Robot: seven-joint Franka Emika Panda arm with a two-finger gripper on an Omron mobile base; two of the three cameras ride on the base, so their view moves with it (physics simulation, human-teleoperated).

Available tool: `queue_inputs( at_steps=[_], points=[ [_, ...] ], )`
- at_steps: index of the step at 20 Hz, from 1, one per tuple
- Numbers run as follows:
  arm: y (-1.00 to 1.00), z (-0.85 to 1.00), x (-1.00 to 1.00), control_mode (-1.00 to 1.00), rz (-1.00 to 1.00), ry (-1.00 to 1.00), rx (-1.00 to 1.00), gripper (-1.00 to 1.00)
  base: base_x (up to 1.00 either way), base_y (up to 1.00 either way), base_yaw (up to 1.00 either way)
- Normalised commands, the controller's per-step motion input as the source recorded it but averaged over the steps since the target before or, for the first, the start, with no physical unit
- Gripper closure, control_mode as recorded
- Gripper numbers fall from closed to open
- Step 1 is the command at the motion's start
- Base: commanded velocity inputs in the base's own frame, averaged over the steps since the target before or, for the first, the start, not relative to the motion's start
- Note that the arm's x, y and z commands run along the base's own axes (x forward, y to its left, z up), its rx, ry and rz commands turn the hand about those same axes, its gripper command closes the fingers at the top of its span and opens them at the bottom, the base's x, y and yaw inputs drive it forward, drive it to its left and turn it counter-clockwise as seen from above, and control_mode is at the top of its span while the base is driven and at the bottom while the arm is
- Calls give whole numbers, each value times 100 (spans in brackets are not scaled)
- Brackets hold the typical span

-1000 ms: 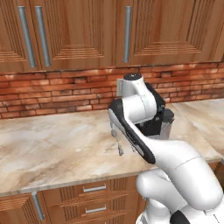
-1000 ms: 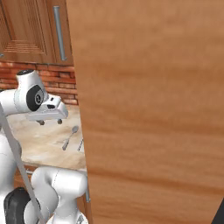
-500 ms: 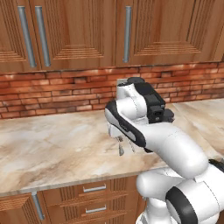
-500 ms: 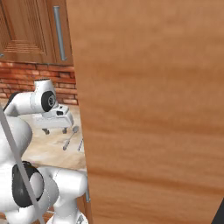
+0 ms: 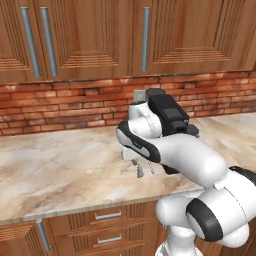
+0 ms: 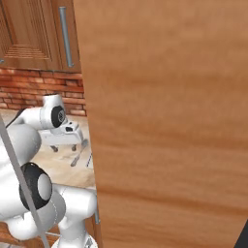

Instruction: Take the fork and place it on the left side of the plate. Then take the spoon and place it on the right side of the plate. Make sure they're directly next to the plate.

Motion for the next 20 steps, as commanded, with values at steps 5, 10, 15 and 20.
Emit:
queue_inputs(
  at_steps=[5, 10, 15, 20],
  points=[
    [0, -38, 5, -100, 0, -10, 0, -100, 0, 0, 0],
    [0, -23, 16, -100, 0, -8, 0, -100, 0, 0, 0],
    [0, -14, 20, -100, 0, -2, 0, -100, 0, 0, 0],
    [0, -21, 12, -100, 0, -1, 0, -100, 0, 0, 0]
  ],
)
